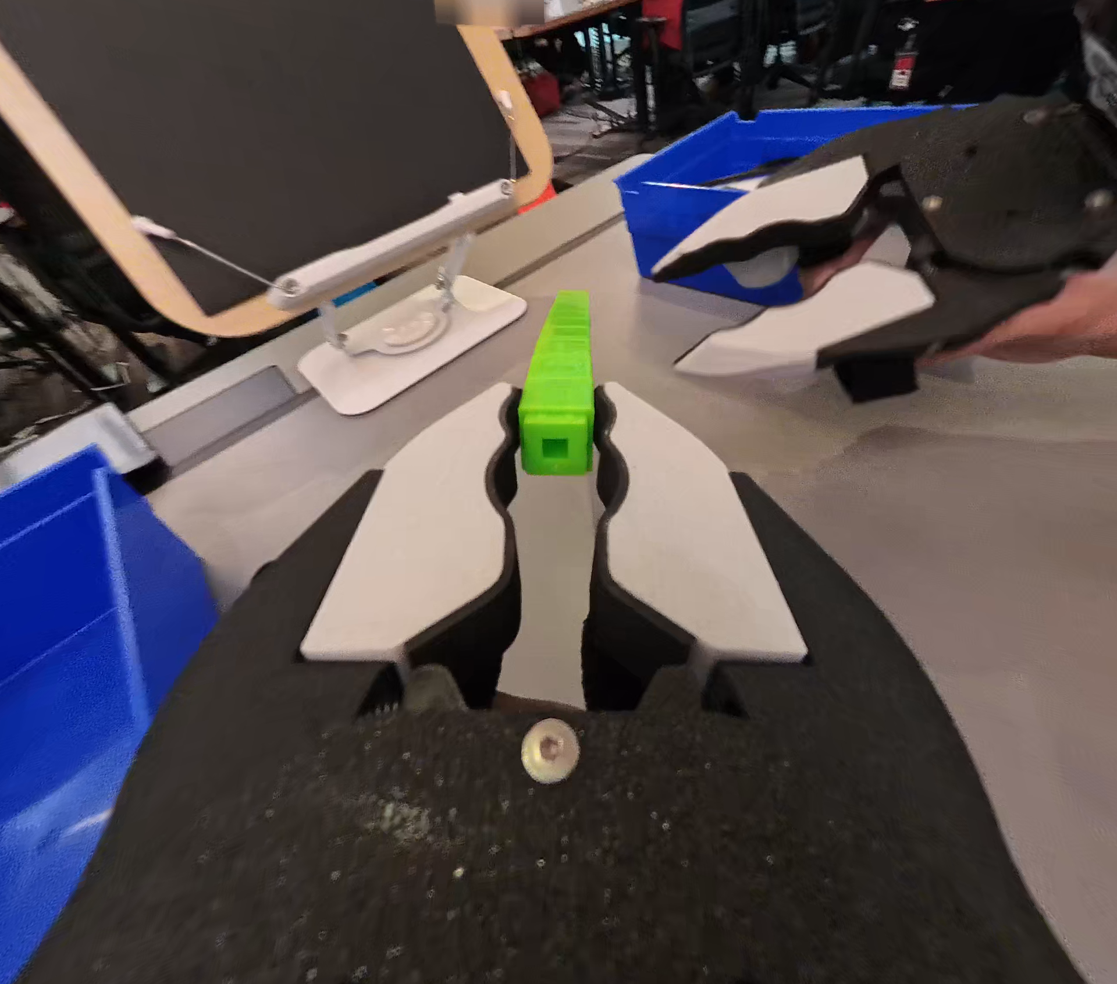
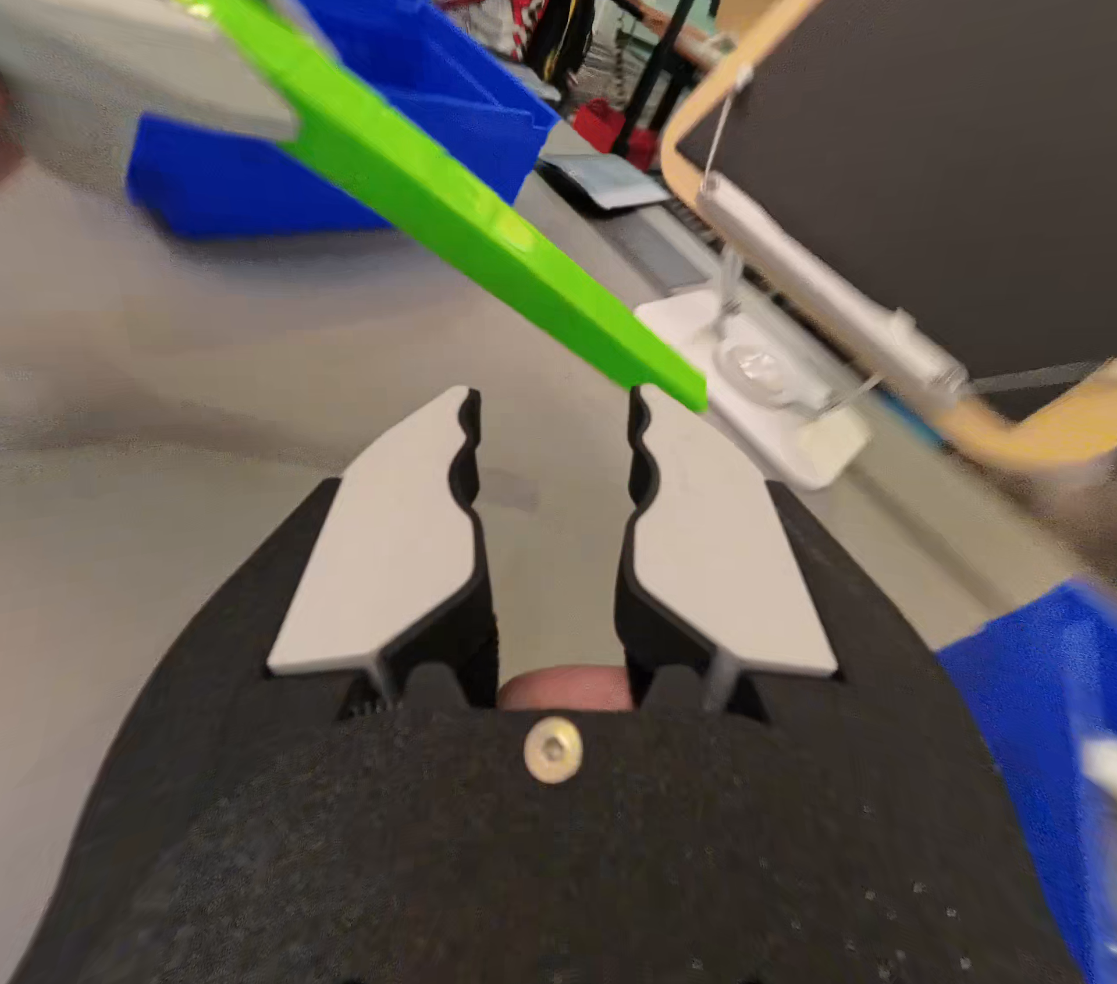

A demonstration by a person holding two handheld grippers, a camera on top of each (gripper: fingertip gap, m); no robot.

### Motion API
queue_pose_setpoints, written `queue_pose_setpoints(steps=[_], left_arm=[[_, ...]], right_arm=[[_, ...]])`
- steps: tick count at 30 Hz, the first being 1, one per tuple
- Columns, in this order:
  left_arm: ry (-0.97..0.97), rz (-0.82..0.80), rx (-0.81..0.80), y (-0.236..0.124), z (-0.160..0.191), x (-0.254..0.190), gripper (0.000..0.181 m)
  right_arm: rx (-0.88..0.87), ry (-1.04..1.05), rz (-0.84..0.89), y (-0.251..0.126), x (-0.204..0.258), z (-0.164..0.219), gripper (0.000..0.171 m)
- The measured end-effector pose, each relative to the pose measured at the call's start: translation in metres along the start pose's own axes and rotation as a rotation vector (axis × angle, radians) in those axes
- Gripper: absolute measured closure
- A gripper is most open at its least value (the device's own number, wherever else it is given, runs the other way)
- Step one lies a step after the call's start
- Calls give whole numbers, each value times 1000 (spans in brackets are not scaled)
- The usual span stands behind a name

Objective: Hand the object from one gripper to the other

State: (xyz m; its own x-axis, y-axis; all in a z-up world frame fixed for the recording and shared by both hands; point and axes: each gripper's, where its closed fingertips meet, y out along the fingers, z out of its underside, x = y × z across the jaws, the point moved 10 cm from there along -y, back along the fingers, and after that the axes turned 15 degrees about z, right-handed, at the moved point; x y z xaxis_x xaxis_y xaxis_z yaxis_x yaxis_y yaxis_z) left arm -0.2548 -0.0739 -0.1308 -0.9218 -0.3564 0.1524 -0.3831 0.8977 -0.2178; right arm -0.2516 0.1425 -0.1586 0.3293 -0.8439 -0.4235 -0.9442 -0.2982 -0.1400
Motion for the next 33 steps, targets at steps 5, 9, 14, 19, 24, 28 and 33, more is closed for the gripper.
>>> queue_pose_setpoints(steps=[5,9,14,19,24,28,33], left_arm=[[-25,-57,-35,-4,3,7,159],[-8,-32,-94,-2,0,-2,159],[23,-16,-106,3,0,-14,160],[42,6,-82,9,3,-21,159],[37,25,-70,14,7,-24,160],[25,30,-56,17,17,-22,159],[-85,142,-52,20,25,-14,140]], right_arm=[[182,1053,-420,25,-28,37,102],[140,1616,-578,39,-20,47,89],[169,1812,-533,51,-11,49,111],[103,1901,-520,50,-20,61,145],[104,1916,-554,49,-25,66,148],[96,1916,-535,48,-28,67,149],[94,1911,-519,46,-32,69,150]])
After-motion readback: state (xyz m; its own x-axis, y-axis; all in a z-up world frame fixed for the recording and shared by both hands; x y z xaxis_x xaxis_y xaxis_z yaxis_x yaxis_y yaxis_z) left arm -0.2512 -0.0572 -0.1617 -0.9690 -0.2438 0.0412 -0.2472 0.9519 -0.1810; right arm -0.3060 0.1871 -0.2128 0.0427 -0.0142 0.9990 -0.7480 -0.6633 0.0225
